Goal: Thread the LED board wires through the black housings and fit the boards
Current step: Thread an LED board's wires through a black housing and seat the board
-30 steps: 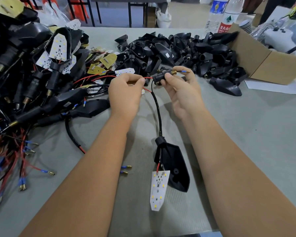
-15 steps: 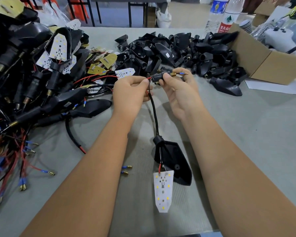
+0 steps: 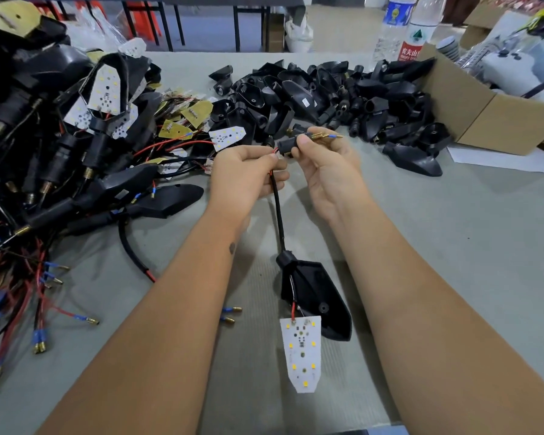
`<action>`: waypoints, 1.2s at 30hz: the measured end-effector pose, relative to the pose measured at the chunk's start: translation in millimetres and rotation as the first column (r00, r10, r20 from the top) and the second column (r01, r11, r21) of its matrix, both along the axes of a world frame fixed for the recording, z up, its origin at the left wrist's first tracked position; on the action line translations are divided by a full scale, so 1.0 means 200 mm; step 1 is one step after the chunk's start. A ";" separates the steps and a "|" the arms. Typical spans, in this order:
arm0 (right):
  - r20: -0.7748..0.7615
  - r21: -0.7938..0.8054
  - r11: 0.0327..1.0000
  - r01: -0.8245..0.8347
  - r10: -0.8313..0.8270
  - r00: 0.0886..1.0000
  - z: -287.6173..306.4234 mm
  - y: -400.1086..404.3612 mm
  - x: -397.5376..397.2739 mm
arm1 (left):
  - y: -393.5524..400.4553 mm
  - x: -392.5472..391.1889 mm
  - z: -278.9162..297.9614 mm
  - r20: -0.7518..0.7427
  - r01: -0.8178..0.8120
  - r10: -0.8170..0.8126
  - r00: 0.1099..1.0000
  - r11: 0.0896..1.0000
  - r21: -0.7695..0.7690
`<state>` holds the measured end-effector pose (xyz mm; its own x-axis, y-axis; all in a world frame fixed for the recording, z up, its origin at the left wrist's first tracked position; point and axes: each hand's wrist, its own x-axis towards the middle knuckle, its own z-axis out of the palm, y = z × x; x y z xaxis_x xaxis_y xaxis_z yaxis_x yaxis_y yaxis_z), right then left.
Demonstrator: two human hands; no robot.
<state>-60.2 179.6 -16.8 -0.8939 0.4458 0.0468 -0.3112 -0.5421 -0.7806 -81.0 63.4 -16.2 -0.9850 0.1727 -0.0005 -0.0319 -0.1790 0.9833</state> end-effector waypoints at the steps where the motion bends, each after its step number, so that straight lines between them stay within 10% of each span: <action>1: 0.013 -0.012 1.000 0.008 -0.008 1.000 0.00 0.00 0.00 | 0.00 0.00 0.00 -0.006 0.008 -0.009 1.000 1.000 -0.009; 18: 0.036 0.020 0.999 0.033 -0.033 0.999 0.00 0.05 0.01 | 0.00 -0.01 0.00 -0.016 0.018 -0.017 1.000 0.999 0.047; 36: 0.103 0.359 0.910 0.210 -0.262 0.959 0.01 0.04 0.03 | 0.02 -0.02 -0.03 -0.156 0.022 -0.088 0.984 0.923 -0.385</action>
